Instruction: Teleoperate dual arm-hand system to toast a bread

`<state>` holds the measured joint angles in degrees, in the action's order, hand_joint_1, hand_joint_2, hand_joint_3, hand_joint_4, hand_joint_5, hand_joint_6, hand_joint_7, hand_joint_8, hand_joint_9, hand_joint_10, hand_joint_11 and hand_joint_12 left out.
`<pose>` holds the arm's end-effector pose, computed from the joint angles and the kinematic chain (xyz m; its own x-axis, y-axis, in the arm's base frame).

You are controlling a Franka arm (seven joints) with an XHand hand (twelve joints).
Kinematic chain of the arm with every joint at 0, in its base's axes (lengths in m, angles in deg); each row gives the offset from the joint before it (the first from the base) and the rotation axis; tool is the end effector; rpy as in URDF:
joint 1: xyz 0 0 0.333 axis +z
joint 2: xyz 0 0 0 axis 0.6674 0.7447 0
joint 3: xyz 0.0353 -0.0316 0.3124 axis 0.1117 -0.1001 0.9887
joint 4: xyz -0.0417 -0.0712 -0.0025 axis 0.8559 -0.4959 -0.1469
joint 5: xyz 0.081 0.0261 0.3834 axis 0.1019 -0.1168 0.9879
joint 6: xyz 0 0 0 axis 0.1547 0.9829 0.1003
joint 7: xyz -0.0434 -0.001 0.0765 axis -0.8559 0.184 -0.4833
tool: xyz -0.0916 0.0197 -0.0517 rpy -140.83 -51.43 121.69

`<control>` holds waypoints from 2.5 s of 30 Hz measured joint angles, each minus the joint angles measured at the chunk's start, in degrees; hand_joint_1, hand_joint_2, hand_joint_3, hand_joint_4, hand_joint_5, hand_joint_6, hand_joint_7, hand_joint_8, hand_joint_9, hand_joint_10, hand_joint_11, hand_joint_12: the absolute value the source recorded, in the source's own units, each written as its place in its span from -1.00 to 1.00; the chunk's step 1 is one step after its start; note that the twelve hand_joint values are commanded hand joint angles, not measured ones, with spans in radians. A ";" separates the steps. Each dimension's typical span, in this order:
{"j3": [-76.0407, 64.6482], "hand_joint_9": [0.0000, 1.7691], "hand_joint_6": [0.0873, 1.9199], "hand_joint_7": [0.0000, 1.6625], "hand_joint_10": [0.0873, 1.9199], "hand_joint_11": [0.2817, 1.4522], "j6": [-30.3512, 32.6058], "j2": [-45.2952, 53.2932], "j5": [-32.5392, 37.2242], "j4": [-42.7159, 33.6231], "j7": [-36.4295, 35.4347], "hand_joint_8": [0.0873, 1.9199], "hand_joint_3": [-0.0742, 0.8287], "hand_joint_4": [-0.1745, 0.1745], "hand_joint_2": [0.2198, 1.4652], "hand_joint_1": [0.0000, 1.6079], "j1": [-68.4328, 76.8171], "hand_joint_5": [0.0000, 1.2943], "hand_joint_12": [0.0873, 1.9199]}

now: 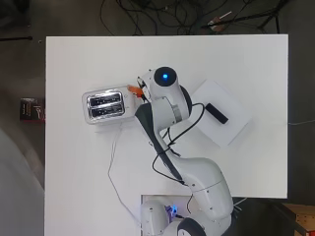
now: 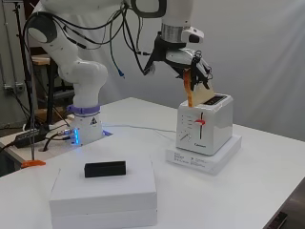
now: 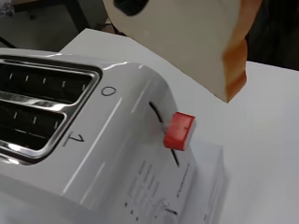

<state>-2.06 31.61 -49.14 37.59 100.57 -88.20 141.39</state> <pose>0.5467 -0.0203 0.5115 0.1900 0.9799 0.0605 0.9658 -0.1755 -0.1909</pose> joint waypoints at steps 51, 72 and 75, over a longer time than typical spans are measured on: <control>-1.93 -0.35 -1.00 -0.47 -1.00 -0.66 7.47 -3.70 -14.09 7.51 -0.68 -1.00 -0.87 0.20 0.31 -0.65 16.65 -0.61 -1.00; 1.99 -0.46 -1.00 -0.52 -1.00 -0.65 12.10 -4.14 -16.10 11.86 9.29 -1.00 -0.85 0.25 0.16 -1.00 15.31 -0.59 -1.00; 4.02 -0.38 -1.00 -0.46 -1.00 -0.62 13.84 -4.49 -16.06 12.50 16.13 -1.00 -0.84 0.24 0.16 -1.00 12.40 -0.62 -1.00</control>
<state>1.97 45.45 -53.63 21.53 113.07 -72.07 153.78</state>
